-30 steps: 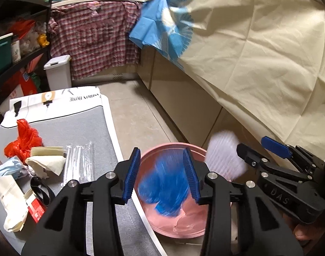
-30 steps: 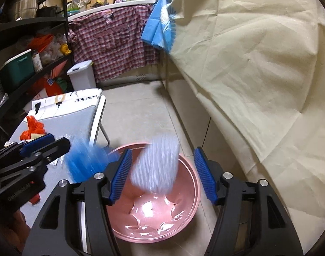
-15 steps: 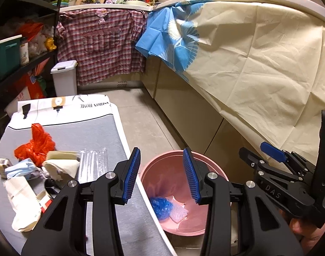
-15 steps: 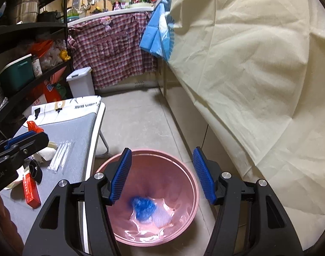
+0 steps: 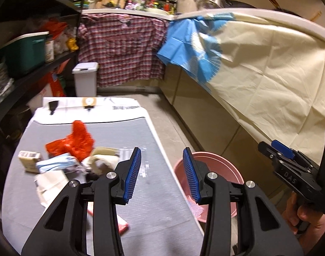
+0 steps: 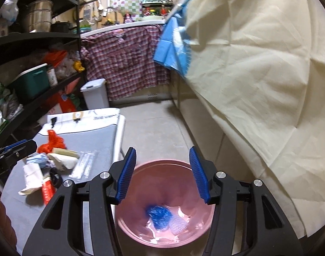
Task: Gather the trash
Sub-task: 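Move both open tools back over the table trash, then grasp the red ointment box with the right tool while the left tool grasps the white paper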
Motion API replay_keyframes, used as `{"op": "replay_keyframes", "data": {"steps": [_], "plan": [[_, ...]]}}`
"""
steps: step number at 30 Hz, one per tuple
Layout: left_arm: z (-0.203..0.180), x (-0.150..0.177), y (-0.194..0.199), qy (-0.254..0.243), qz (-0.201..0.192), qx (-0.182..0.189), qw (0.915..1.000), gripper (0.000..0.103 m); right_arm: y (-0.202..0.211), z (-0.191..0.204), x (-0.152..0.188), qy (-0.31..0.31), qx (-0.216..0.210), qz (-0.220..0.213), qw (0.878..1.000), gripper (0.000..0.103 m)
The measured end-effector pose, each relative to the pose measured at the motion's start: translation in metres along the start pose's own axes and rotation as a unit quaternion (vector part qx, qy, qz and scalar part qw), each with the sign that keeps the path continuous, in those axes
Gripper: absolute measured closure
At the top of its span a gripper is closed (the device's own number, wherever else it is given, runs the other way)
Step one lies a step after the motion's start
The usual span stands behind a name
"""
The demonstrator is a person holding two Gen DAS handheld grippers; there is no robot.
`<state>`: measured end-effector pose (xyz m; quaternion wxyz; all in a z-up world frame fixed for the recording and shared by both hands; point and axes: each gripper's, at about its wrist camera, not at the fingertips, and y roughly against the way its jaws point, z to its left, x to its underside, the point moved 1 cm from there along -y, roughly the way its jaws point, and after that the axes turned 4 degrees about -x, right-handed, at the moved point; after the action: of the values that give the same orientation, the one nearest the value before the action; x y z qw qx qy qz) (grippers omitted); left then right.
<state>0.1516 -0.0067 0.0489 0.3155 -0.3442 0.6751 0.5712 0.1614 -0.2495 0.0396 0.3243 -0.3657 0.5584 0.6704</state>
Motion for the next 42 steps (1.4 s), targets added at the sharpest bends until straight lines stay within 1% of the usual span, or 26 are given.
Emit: {"op": "replay_keyframes", "data": {"steps": [3, 9, 12, 20, 24, 26, 29, 33, 36, 42], "plan": [[0.020, -0.001, 0.009, 0.007, -0.006, -0.014, 0.9999, 0.063, 0.000, 0.016, 0.000, -0.002, -0.023, 0.002, 1.000, 0.051], [0.065, 0.003, 0.019, 0.028, -0.008, -0.041, 0.9987, 0.065, -0.004, 0.077, 0.009, 0.038, -0.073, 0.003, 0.997, 0.051], [0.087, 0.004, 0.023, 0.036, -0.008, -0.055, 0.9978, 0.066, -0.010, 0.103, 0.016, 0.039, -0.099, 0.008, 0.994, 0.051], [0.151, 0.015, 0.028, 0.060, -0.002, -0.098, 0.9934, 0.067, -0.037, 0.155, 0.045, 0.036, -0.150, 0.040, 0.987, 0.051], [0.184, 0.026, 0.025, 0.076, 0.006, -0.115, 0.9904, 0.067, -0.045, 0.177, 0.062, 0.065, -0.164, 0.056, 0.983, 0.051], [0.198, 0.033, 0.020, 0.085, 0.017, -0.122, 0.9887, 0.067, -0.049, 0.185, 0.071, 0.079, -0.171, 0.067, 0.980, 0.051], [0.208, 0.040, 0.013, 0.093, 0.028, -0.119, 0.9881, 0.067, -0.062, 0.194, 0.082, 0.092, -0.178, 0.091, 0.976, 0.051], [0.210, 0.048, 0.001, 0.089, 0.040, -0.109, 0.9892, 0.067, -0.076, 0.199, 0.093, 0.095, -0.187, 0.120, 0.970, 0.051], [0.210, 0.052, -0.012, 0.085, 0.051, -0.101, 0.9900, 0.067, -0.084, 0.204, 0.099, 0.102, -0.190, 0.133, 0.967, 0.051], [0.215, 0.057, -0.031, 0.094, 0.067, -0.093, 0.9890, 0.067, -0.096, 0.209, 0.109, 0.112, -0.198, 0.158, 0.961, 0.050]]}}
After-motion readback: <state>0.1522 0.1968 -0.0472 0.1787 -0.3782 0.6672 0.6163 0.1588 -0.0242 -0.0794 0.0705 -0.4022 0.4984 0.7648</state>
